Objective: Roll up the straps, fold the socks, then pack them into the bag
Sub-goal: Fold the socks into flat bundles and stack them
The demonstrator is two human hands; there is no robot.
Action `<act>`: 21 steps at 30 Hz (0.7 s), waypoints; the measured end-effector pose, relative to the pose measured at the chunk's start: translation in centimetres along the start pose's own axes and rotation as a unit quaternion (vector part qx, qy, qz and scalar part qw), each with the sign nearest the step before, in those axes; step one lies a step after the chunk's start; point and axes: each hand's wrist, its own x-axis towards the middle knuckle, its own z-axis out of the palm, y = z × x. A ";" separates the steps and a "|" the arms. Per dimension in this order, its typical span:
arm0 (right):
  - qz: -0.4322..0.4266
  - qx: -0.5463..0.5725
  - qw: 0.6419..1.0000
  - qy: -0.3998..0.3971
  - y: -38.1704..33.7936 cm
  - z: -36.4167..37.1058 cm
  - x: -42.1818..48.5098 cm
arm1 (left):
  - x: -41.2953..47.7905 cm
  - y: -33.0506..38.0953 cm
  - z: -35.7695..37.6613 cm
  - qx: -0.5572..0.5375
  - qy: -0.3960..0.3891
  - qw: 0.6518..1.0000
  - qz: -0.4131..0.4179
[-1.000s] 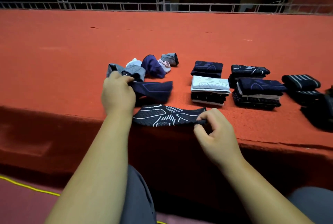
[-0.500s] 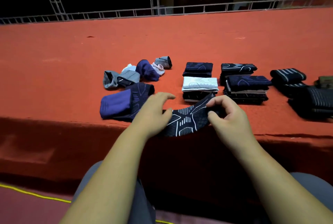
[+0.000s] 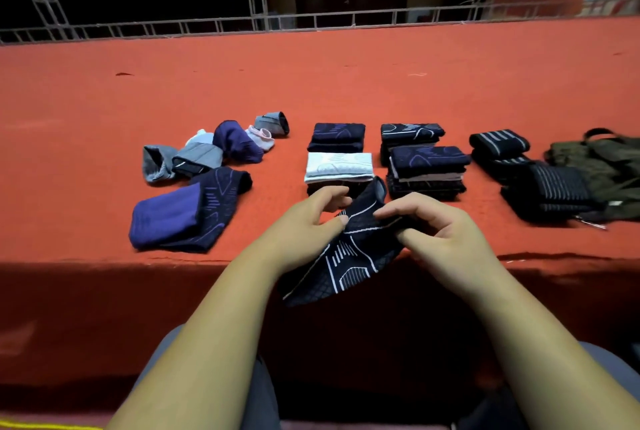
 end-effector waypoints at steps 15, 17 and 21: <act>0.207 0.110 0.967 0.104 4.4 -2.5 1.1 | 2.1 0.0 2.1 -0.316 0.010 0.947 -0.059; 0.212 0.071 0.974 0.048 4.7 -2.4 1.1 | 2.0 0.1 2.3 -0.339 0.022 0.939 -0.063; 0.206 0.073 0.976 0.015 4.5 -1.9 1.1 | 2.0 0.4 2.6 -0.408 0.060 0.908 -0.069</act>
